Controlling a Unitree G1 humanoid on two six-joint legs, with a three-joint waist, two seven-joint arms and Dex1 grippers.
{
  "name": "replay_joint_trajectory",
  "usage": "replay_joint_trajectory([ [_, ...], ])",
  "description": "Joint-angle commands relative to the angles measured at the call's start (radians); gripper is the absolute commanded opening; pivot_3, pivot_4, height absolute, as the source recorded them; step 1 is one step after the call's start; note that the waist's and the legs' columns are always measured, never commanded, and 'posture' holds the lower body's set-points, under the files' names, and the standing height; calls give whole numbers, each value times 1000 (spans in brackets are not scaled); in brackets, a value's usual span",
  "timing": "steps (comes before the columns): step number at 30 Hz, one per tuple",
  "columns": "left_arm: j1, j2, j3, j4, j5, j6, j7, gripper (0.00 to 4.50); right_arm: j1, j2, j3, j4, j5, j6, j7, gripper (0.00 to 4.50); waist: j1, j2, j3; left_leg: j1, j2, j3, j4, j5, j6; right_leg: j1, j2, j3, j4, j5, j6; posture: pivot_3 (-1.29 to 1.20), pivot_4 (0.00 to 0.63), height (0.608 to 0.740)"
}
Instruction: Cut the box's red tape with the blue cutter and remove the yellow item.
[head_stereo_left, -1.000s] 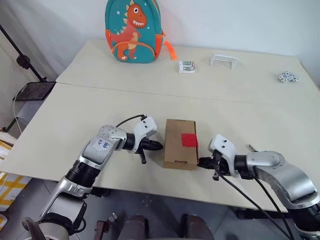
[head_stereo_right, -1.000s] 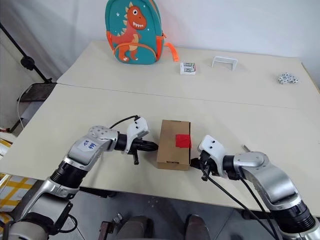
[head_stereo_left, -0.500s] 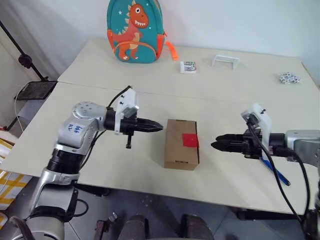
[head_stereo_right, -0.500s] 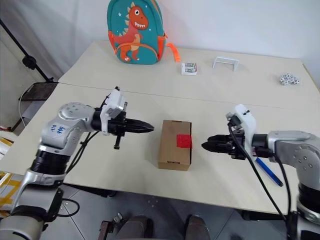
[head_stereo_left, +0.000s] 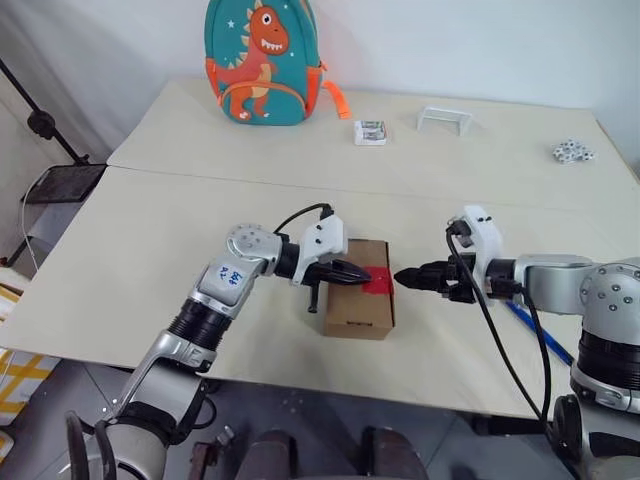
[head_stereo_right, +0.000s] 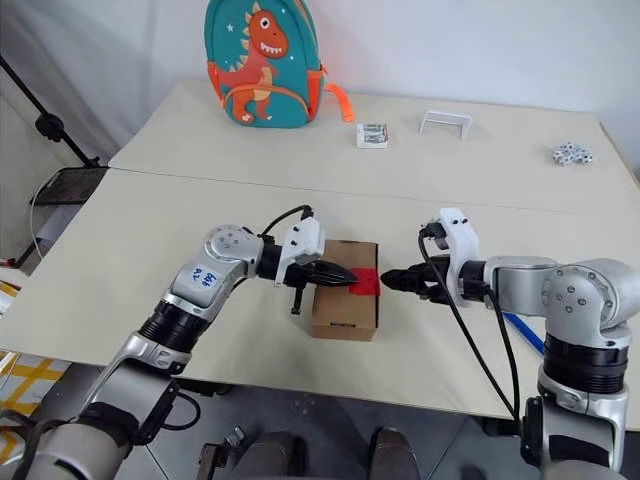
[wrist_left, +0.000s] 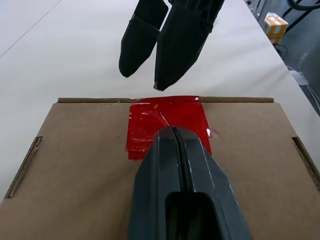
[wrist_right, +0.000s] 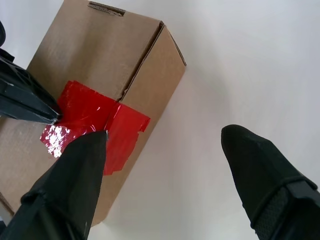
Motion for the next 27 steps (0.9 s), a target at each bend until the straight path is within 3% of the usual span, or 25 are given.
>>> replay_joint_trajectory([
  [1,-3,4,2,-23,10,-8,0,0,-6,11,-7,-1,93,5,-68,3796,0,0,0,0,0,0,0,0,0,0,0,0,0,0,0,0,150,740],
  [11,5,13,3,-30,15,-4,8,0,-7,11,-4,36,219,5,-204,3796,0,0,0,0,0,0,0,0,0,-2,0,2,1,0,0,0,150,740],
  [27,26,5,-4,-50,14,3,19,0,11,-68,28,84,257,5,-301,3796,4,0,0,0,0,-1,1,0,1,-1,0,2,1,0,0,0,150,740],
])
